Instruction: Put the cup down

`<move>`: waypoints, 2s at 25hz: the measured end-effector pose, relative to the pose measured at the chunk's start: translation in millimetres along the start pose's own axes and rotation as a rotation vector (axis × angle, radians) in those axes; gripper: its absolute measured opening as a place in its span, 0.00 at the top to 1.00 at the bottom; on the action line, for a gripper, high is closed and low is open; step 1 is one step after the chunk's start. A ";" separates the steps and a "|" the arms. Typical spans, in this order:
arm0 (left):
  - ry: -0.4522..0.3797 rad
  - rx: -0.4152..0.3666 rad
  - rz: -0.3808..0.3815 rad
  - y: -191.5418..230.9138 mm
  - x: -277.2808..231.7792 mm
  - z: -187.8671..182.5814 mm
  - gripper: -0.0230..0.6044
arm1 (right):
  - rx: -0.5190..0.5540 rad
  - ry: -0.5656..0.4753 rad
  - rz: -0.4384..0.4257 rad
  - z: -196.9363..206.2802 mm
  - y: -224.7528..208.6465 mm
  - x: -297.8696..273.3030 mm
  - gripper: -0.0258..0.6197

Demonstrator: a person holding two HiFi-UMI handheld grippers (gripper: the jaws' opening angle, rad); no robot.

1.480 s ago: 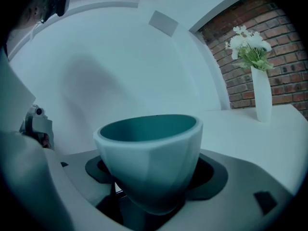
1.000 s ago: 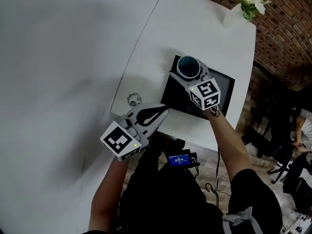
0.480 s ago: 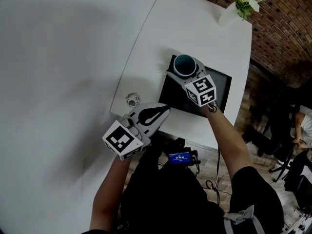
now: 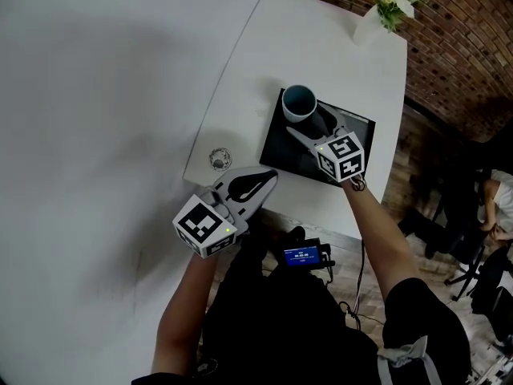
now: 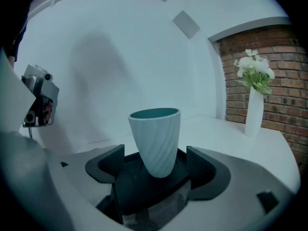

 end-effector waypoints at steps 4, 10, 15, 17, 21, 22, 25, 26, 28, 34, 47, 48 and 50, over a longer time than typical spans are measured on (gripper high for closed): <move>0.028 -0.006 -0.007 -3.3 -1.4 10.9 0.95 | -0.111 -0.023 0.046 -2.9 -2.4 27.9 0.34; 0.025 -0.011 0.005 -13.2 -10.8 17.1 0.95 | -0.317 -0.098 0.048 -11.2 -2.9 72.2 0.35; 0.005 -0.018 0.033 -23.9 -13.1 19.9 0.95 | -0.363 -0.171 -0.007 -23.6 19.5 108.3 0.56; -0.005 -0.020 0.047 -29.5 -15.1 18.7 0.95 | -0.382 -0.216 -0.032 -32.0 28.3 127.0 0.69; -0.033 -0.006 0.074 -40.9 -16.6 12.6 0.95 | -0.393 -0.280 -0.072 -49.1 51.9 161.7 0.86; -0.036 -0.005 0.083 -45.4 -16.9 10.3 0.95 | -0.396 -0.296 -0.085 -53.8 59.0 170.4 0.88; -0.029 -0.018 0.113 -60.9 -17.6 5.8 0.95 | -0.404 -0.344 -0.122 -66.8 80.2 196.3 0.92; -0.028 -0.024 0.123 -65.1 -17.3 4.5 0.95 | -0.399 -0.353 -0.131 -70.1 87.0 204.2 0.93; -0.031 -0.031 0.138 -72.2 -16.3 1.5 0.95 | -0.382 -0.366 -0.138 -73.2 98.0 219.3 0.94; -0.024 -0.069 0.197 -100.8 -10.7 -3.8 0.95 | -0.399 -0.428 -0.101 -73.3 110.3 267.5 0.94; -0.071 -0.025 0.232 -129.1 9.2 -5.3 0.95 | -0.305 -0.362 -0.003 -47.9 122.4 297.2 0.94; -0.079 -0.023 0.224 -127.5 9.4 -7.5 0.95 | -0.305 -0.365 0.002 -48.1 120.4 297.7 0.94; -0.086 -0.023 0.209 -125.8 10.1 -10.4 0.95 | -0.311 -0.375 0.011 -49.0 116.2 299.5 0.94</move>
Point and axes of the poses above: the fingertips, and each gripper's own axes: x backward along the fingers, y to its left, z out of its underside, the point moved 2 cm from there along x, backward along the fingers, and after that the axes turned 3 degrees about x, right-handed, at the moved point
